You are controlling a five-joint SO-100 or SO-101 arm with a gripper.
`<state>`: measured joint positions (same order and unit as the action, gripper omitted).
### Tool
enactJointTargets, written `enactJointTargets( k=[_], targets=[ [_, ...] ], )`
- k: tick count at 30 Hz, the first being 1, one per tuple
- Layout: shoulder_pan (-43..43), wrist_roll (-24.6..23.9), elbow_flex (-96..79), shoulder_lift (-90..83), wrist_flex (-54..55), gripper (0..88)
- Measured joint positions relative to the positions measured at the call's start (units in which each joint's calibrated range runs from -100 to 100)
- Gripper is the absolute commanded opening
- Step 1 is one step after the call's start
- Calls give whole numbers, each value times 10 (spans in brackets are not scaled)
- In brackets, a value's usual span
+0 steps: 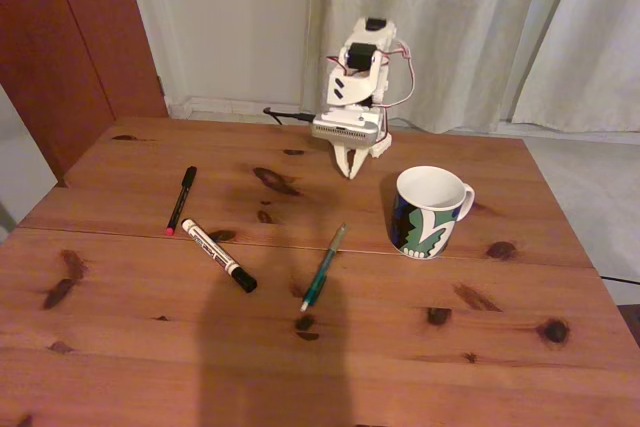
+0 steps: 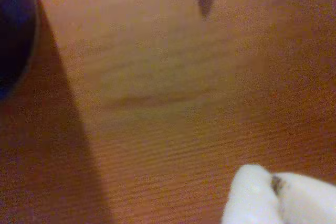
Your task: Clean up the desk and place the pens and markers into the cup
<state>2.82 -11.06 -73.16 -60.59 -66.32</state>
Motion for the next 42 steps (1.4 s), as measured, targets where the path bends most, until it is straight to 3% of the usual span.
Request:
enactJointTargets(
  k=[10, 18, 37, 42],
  targets=[
    [0, 0, 290, 411, 0, 7],
    [0, -14, 481, 619, 0, 7],
    [-10, -21, 628, 758, 7, 15],
    [-10, -21, 628, 758, 7, 106]
  ],
)
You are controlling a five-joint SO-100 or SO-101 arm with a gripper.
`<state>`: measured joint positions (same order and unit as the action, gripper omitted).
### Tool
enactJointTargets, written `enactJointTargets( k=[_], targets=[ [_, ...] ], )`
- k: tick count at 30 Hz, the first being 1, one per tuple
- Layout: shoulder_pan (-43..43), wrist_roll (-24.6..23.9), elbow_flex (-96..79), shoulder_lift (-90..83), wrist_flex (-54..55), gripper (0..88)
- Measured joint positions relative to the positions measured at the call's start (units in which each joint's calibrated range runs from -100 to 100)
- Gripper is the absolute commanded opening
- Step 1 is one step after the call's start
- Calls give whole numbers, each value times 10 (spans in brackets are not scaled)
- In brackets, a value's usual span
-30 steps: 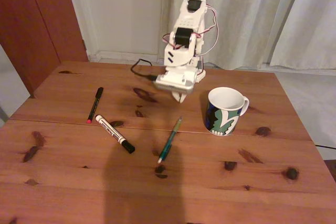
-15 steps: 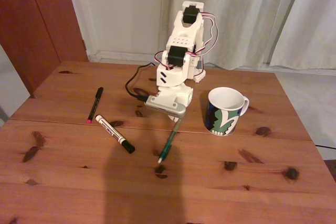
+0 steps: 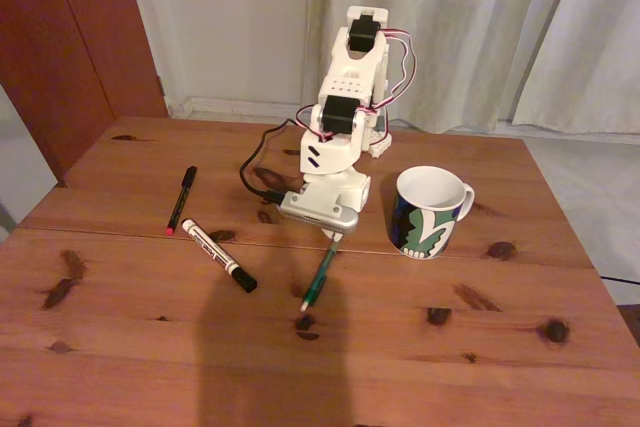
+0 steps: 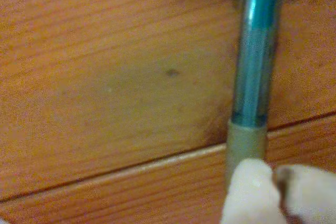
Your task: Clean up the desk and place the pens and markers into the cup
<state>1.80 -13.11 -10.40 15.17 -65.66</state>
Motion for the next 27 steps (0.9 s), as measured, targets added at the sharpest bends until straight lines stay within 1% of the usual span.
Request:
enactJointTargets(
  k=[4, 18, 27],
  targets=[
    [-4, 0, 0, 0, 0, 149],
    [-30, 0, -16, 0, 0, 147],
    [-32, 0, -20, 0, 2, 145]
  ],
)
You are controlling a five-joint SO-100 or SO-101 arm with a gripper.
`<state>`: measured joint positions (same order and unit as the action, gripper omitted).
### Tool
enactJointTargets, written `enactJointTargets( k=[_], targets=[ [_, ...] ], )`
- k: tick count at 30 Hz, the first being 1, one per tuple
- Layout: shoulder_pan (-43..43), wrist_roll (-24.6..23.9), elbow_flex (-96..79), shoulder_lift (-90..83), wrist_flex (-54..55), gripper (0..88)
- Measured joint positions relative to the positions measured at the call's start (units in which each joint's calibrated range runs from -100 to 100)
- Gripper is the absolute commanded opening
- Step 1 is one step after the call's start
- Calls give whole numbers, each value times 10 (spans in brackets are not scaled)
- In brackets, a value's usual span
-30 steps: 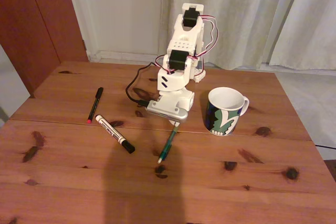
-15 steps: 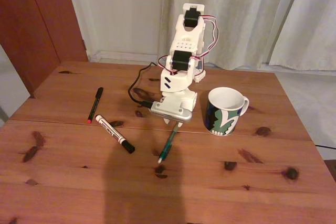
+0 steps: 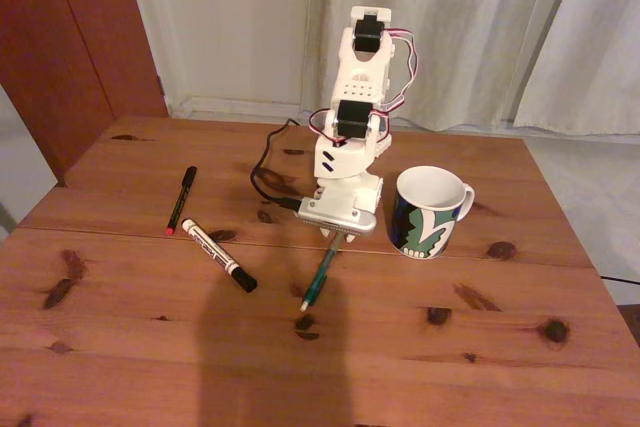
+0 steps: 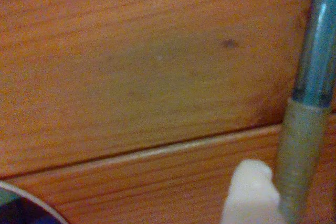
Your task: Clean up the desk and place the pens and markers into the cup
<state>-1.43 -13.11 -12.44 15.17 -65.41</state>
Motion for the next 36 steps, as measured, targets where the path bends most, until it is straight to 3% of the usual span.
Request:
enactJointTargets(
  k=[14, 21, 36],
  targets=[
    [8, 0, -1, 38, 61, 144],
    [8, 0, -1, 38, 61, 1],
    [8, -3, -1, 38, 61, 8]
  ],
)
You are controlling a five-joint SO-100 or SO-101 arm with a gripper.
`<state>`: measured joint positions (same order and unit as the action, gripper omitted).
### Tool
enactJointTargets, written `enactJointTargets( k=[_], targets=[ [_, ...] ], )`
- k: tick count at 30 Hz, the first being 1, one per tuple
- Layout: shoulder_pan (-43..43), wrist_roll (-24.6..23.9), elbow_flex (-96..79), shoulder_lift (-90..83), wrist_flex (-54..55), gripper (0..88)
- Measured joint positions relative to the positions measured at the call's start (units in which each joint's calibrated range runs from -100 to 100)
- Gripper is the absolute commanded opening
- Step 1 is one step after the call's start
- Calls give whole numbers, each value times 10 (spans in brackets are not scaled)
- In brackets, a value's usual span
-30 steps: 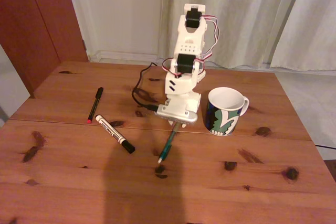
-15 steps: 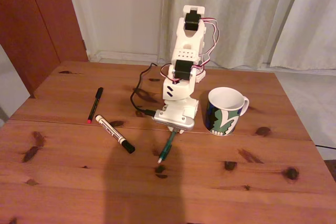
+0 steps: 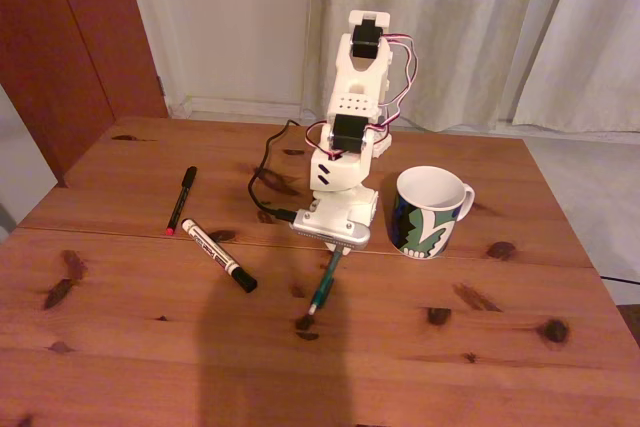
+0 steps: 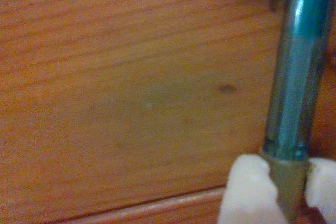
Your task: Clean up the desk and place the pens and markers into the cup
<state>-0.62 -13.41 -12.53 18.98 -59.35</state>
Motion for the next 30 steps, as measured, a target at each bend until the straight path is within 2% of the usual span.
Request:
enactJointTargets(
  k=[13, 21, 30],
  targets=[
    [-2, -31, 0, -204, 0, 8],
    [-28, -72, -3, -318, 0, 8],
    [-82, -99, -83, -453, 4, 8]
  ],
)
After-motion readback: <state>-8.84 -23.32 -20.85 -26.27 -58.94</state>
